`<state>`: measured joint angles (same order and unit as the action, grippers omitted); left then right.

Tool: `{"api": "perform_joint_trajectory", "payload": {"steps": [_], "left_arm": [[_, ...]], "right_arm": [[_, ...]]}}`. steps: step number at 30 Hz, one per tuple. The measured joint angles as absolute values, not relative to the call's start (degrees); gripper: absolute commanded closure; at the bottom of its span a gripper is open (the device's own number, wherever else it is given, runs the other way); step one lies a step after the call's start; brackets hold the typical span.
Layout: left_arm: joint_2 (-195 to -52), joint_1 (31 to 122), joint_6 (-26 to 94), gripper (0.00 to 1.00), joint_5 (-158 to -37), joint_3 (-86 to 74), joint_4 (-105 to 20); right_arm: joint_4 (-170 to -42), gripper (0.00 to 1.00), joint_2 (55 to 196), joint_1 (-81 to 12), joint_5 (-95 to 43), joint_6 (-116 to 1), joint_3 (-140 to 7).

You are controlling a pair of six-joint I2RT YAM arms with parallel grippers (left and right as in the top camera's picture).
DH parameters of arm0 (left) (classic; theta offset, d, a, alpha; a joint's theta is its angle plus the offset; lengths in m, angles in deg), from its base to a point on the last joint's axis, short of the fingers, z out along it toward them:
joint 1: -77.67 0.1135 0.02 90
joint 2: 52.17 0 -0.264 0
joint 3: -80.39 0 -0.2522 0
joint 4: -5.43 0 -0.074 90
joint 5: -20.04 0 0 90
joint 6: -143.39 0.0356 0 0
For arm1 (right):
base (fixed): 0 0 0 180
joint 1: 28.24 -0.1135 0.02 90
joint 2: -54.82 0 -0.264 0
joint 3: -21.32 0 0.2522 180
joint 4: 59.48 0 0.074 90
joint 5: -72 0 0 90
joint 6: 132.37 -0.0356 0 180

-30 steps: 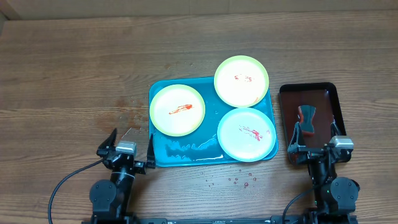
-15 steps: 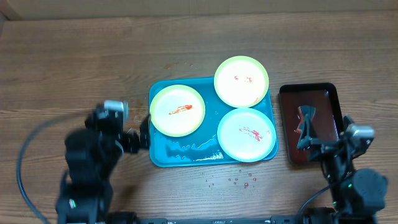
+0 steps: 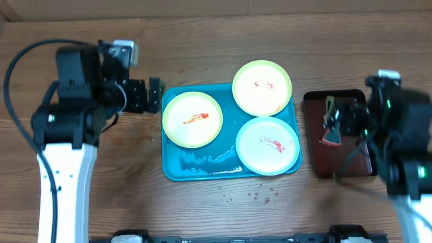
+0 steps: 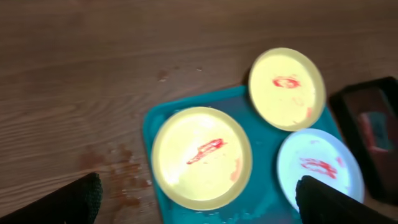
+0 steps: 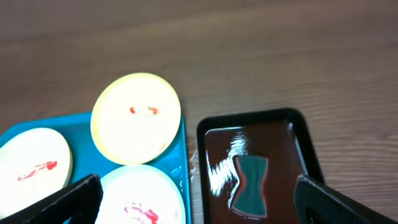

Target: Clean dirty plates on tray and stack at the side

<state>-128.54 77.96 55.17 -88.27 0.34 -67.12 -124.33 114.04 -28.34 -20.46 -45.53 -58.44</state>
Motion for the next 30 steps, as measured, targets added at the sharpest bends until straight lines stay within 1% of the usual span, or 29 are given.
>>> {"api": "perform_joint_trajectory", "payload": {"steps": [6,7,9,11,15,16,18,21,26,30], "left_arm": [[-133.8,78.0,54.5,0.01,-97.7,0.4,-67.8],[-134.8,78.0,53.8,0.05,-98.5,0.4,-67.3],[-136.4,78.0,51.5,0.17,-98.8,0.4,-67.1],[-137.9,77.8,48.2,0.18,-97.3,0.5,-67.5],[-141.8,76.1,40.7,0.29,-90.9,0.5,-69.6],[-143.2,75.4,39.3,0.30,-89.1,0.6,-69.8],[-145.8,73.9,37.4,0.30,-85.9,0.6,-70.1],[-150.0,71.4,35.5,0.29,-80.1,0.6,-70.0],[-155.9,70.1,35.1,0.32,-73.2,0.6,-67.5],[-160.5,70.4,41.4,0.35,-71.9,0.6,-61.9]], "right_arm": [[-126.1,0.00,125.1,-28.3,-25.6,-47.4,-60.3],[-126.4,0.00,126.1,-28.3,-26.3,-47.6,-60.3],[-127.3,0.00,128.2,-28.3,-27.8,-47.9,-60.3],[-127.7,0.00,129.2,-28.3,-28.6,-48.1,-60.3],[-127.7,0.01,129.3,-28.3,-29.6,-48.3,-60.3],[-127.7,0.03,129.3,-28.3,-29.7,-48.3,-60.3],[-127.7,0.07,129.3,-28.3,-29.8,-48.4,-60.3],[-127.7,0.07,129.3,-28.3,-29.6,-48.5,-60.3],[-127.8,0.08,129.3,-28.3,-29.1,-48.5,-60.3],[-127.8,0.08,129.3,-28.3,-29.1,-48.5,-60.3]]}}
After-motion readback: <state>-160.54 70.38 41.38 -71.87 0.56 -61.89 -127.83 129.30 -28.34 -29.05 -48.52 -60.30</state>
